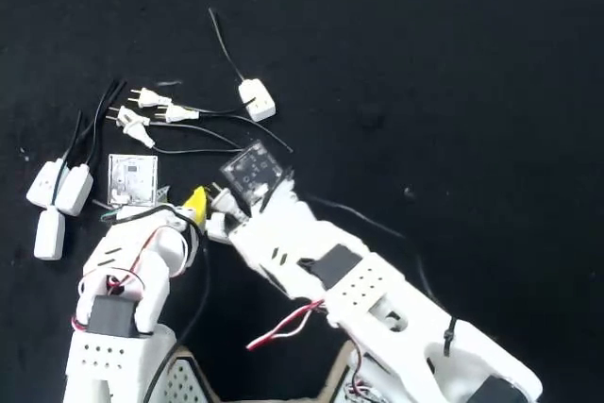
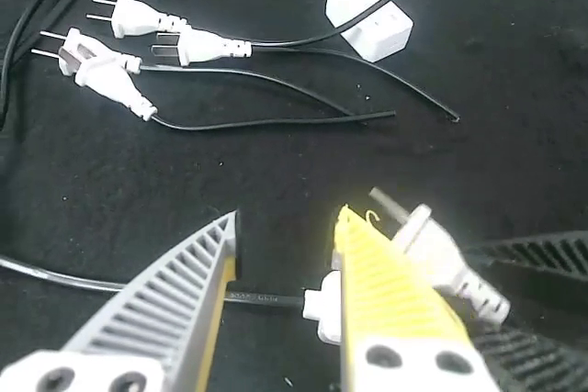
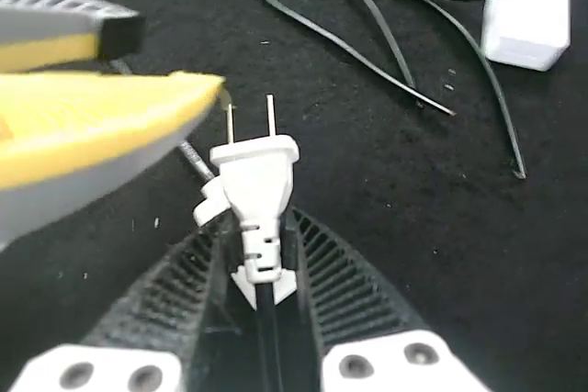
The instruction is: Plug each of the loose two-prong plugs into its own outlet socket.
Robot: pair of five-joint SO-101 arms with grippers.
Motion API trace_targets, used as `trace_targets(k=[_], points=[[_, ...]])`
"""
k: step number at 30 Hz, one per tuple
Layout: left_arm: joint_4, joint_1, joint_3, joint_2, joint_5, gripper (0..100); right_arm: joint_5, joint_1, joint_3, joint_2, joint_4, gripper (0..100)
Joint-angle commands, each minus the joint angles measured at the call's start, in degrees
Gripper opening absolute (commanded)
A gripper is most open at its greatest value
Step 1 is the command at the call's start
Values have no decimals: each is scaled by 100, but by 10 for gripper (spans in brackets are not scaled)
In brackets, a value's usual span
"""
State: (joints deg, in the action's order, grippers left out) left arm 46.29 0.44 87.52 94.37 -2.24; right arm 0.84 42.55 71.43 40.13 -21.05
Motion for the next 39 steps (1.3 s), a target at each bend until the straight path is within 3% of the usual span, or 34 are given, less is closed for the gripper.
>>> trace_targets(k=[1, 12, 39], points=[[-62, -48, -409, -18, -97, 181, 229, 237, -303, 242, -53, 11], [-220, 251, 92, -18, 167, 181, 211, 246, -330, 286, -62, 11], [-255, 268, 295, -18, 185, 181, -70, -53, -453, 295, -18, 11]])
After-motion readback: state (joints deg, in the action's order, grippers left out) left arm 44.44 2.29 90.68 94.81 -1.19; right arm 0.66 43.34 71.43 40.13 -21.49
